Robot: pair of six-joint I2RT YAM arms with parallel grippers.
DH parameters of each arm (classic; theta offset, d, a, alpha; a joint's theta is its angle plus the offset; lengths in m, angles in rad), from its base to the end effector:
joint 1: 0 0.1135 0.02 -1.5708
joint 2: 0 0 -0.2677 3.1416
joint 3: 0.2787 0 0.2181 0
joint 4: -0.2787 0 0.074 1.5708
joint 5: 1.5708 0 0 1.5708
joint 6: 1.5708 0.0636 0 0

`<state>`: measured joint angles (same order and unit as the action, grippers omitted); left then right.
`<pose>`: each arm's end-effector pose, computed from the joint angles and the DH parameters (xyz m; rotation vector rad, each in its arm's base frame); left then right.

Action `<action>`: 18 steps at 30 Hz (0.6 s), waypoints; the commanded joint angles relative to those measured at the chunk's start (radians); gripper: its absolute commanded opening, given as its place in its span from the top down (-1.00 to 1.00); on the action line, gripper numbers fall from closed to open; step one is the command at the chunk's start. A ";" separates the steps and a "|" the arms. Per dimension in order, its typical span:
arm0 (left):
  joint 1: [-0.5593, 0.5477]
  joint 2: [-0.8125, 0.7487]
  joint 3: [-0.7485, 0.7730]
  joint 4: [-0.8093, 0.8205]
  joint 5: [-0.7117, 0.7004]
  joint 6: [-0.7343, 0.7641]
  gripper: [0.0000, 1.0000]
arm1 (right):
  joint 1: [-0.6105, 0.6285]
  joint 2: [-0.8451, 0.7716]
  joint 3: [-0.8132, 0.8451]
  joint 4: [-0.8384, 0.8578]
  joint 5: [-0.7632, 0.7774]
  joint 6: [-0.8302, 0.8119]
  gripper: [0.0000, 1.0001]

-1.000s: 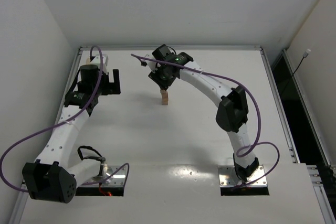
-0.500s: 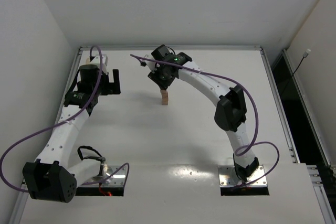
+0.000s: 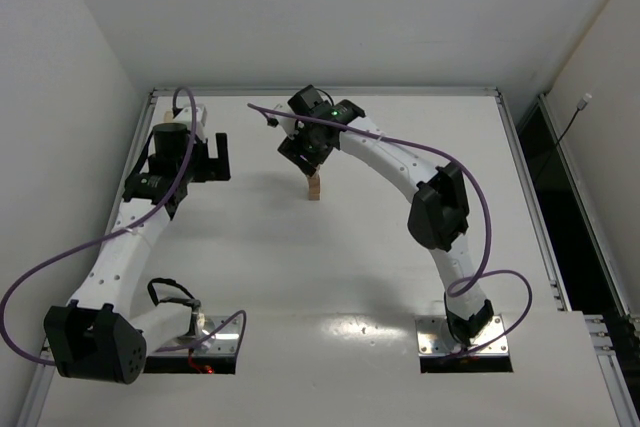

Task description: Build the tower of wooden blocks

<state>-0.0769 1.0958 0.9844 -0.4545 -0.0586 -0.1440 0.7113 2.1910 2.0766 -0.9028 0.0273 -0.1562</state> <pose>0.2283 -0.0139 0.3142 -0.1060 2.1337 -0.0672 0.3519 0.3010 0.2500 -1.0822 2.3606 0.1680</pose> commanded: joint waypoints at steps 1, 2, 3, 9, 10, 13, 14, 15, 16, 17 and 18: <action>0.014 -0.004 0.002 0.016 0.009 -0.017 -0.99 | 0.007 -0.003 0.040 0.024 0.010 0.001 -0.18; 0.014 0.006 0.002 0.016 0.009 -0.017 -0.99 | 0.007 -0.004 0.030 0.024 0.010 0.001 -0.26; 0.014 0.006 0.002 0.016 0.009 -0.017 -0.99 | 0.007 -0.004 0.030 0.024 0.010 0.001 -0.26; 0.014 0.006 0.002 0.016 0.019 -0.017 -0.99 | 0.007 -0.049 0.019 0.035 0.010 0.010 -0.49; 0.014 0.006 0.002 0.016 0.019 -0.017 -0.99 | 0.007 -0.059 0.019 0.048 -0.006 0.010 -0.52; 0.014 -0.004 -0.007 0.016 0.010 -0.017 -0.99 | 0.007 -0.126 -0.012 0.086 0.017 0.046 -0.57; 0.014 -0.004 -0.007 0.016 0.009 -0.017 -0.99 | 0.007 -0.151 -0.044 0.128 0.029 0.058 -0.60; 0.014 -0.004 -0.019 0.016 0.009 -0.026 -0.99 | -0.006 -0.174 -0.055 0.142 0.042 0.082 -0.66; 0.025 -0.004 -0.020 0.016 -0.001 -0.026 -0.99 | -0.015 -0.216 -0.068 0.153 0.052 0.107 -0.69; 0.025 -0.004 -0.030 0.016 -0.001 -0.026 -0.99 | -0.015 -0.235 -0.069 0.153 0.069 0.116 -0.71; 0.034 -0.004 -0.030 0.005 -0.001 -0.026 -0.99 | -0.024 -0.255 -0.093 0.165 0.095 0.125 -0.74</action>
<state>-0.0715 1.1053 0.9688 -0.4561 -0.0517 -0.1490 0.7052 2.0804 2.0010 -0.8307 0.0559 -0.0978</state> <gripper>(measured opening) 0.993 0.856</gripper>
